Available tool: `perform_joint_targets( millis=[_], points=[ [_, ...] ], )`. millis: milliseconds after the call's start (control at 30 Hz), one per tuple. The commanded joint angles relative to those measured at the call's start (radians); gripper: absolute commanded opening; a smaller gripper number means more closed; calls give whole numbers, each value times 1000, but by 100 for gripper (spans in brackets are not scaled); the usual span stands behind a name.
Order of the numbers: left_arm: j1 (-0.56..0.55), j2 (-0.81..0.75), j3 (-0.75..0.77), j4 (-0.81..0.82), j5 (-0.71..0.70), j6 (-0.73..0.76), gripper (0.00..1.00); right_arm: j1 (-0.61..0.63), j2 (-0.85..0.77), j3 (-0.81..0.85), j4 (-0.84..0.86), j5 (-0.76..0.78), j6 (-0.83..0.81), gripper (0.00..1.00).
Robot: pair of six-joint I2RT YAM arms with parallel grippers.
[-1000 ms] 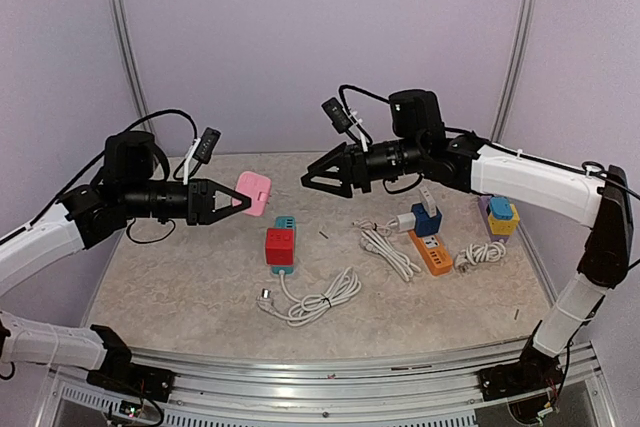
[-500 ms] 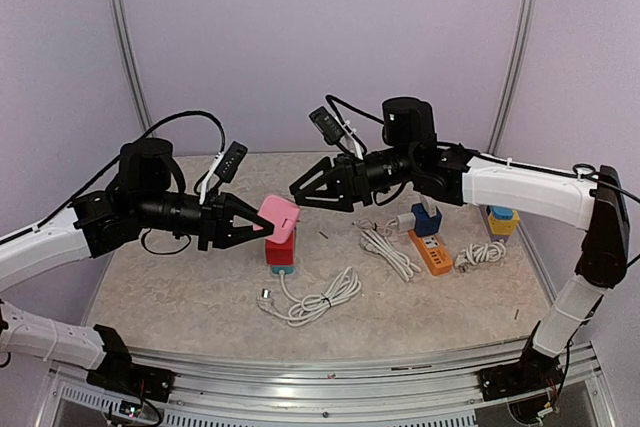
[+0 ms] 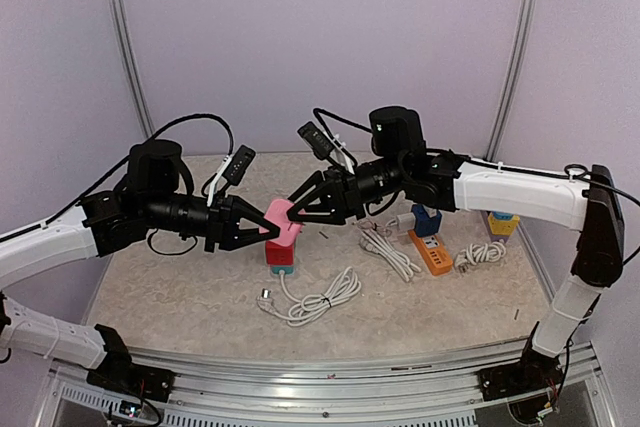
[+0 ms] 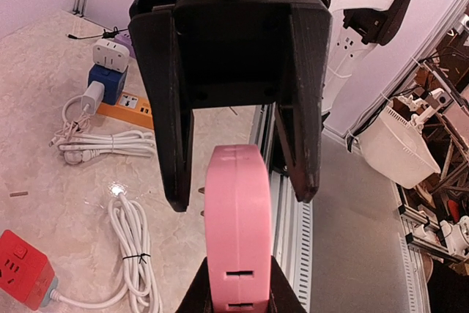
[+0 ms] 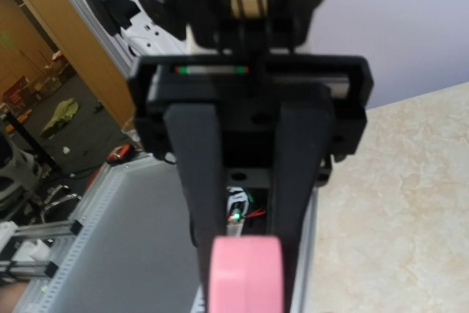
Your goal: Pull the plug off the socket
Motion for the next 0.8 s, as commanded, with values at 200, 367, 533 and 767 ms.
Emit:
perform_joint_targets(
  millis=[200,367,533,767],
  points=[
    [-8,-6,17,10,-23,17,18,11,10,-6,-10,6,-8,22],
    [0,-13,27,-36,-53,14,31,10,6,-9,-13,10,-4,3],
    [12,-33,17,-53,-57,9,39,6,-3,-21,-3,15,0,2],
    [23,-49,8,-53,-47,4,38,6,-1,-22,-5,13,0,1]
  ],
)
